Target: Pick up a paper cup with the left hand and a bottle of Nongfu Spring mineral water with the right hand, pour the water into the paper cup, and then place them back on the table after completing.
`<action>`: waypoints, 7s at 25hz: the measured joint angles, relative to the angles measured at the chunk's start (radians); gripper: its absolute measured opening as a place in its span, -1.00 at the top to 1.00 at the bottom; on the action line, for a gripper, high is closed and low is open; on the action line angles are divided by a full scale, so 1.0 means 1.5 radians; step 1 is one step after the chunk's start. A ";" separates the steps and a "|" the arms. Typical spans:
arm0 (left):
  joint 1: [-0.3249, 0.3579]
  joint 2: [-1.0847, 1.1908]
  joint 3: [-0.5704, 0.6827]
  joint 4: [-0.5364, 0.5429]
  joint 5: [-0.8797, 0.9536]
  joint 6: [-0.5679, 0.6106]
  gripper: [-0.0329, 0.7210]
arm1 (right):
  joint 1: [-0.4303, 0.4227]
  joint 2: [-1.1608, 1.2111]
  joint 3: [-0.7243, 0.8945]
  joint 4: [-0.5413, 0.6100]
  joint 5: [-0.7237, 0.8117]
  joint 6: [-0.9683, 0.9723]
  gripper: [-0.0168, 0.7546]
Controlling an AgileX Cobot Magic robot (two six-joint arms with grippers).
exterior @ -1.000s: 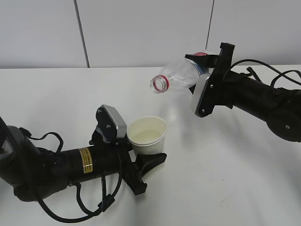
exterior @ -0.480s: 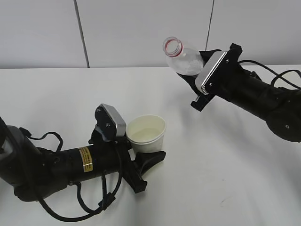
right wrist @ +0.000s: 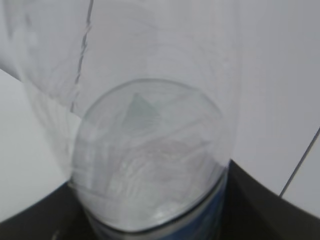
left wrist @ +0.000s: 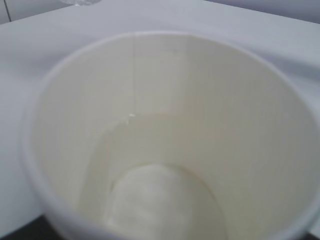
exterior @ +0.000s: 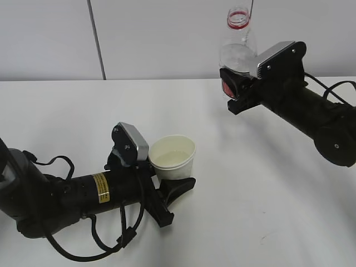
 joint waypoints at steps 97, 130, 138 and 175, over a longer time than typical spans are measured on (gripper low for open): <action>0.252 0.082 -0.131 -0.181 0.040 0.019 -0.50 | 0.000 0.000 0.000 0.147 0.142 0.188 -0.11; 0.252 -0.062 0.076 -0.191 0.009 0.019 -0.55 | 0.000 0.042 0.000 0.147 0.146 0.188 -0.11; 0.252 -0.067 0.081 -0.191 0.007 0.019 -0.55 | 0.000 0.070 -0.007 0.147 0.124 0.188 -0.11; 0.252 -0.087 0.115 -0.193 0.002 0.019 -0.55 | 0.000 0.074 -0.009 0.118 0.127 0.177 -0.58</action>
